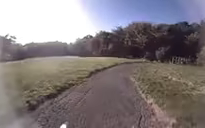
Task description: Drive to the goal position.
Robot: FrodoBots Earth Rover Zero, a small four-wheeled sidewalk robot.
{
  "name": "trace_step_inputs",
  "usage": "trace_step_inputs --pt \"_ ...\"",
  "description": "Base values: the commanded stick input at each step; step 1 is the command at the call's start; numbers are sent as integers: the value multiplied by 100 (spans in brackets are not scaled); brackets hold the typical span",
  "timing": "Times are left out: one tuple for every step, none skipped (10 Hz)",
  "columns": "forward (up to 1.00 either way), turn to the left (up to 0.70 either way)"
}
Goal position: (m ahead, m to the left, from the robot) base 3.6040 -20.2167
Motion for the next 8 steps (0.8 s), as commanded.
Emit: trace_step_inputs --pt "100 -32" --pt "100 -22" --pt "100 -5" --pt "100 1" --pt "100 1" --pt "100 1" --pt "100 1" --pt "100 1"
